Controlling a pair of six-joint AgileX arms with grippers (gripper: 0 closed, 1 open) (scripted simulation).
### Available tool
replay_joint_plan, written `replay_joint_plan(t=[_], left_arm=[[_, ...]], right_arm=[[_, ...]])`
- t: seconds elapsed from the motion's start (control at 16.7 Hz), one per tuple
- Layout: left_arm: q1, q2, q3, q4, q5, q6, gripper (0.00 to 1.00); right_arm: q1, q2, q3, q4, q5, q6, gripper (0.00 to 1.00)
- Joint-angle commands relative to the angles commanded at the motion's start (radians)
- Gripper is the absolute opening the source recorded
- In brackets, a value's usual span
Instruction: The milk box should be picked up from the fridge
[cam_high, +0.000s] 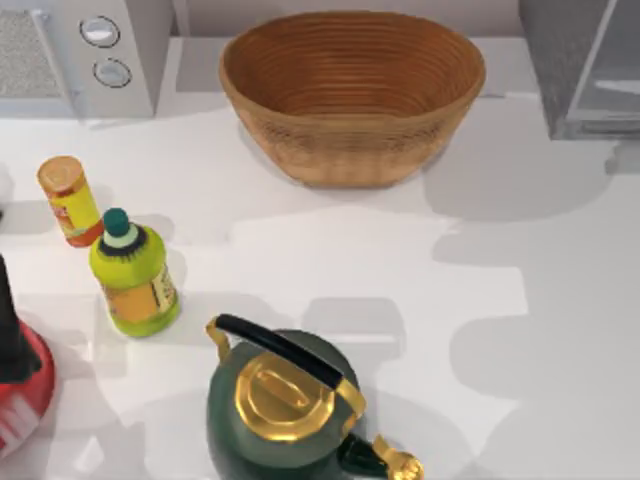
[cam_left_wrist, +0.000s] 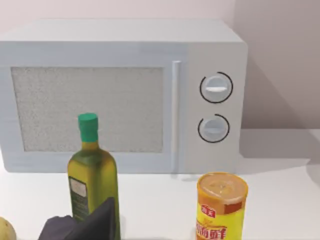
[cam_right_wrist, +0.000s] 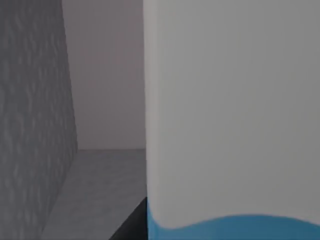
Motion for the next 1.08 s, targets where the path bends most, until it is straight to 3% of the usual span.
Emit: replay_joint_plan(t=[0.36,1.08], left_arm=[[0.0,0.0,0.0,0.0,0.0,0.0,1.0],[0.0,0.0,0.0,0.0,0.0,0.0,1.0]], right_arm=[[0.045,-0.356,-0.151,-0.196,0.043,-0.005,0.0],[0.187,-1.459,-0.609,-0.791,0.167,-0.013,0.0]])
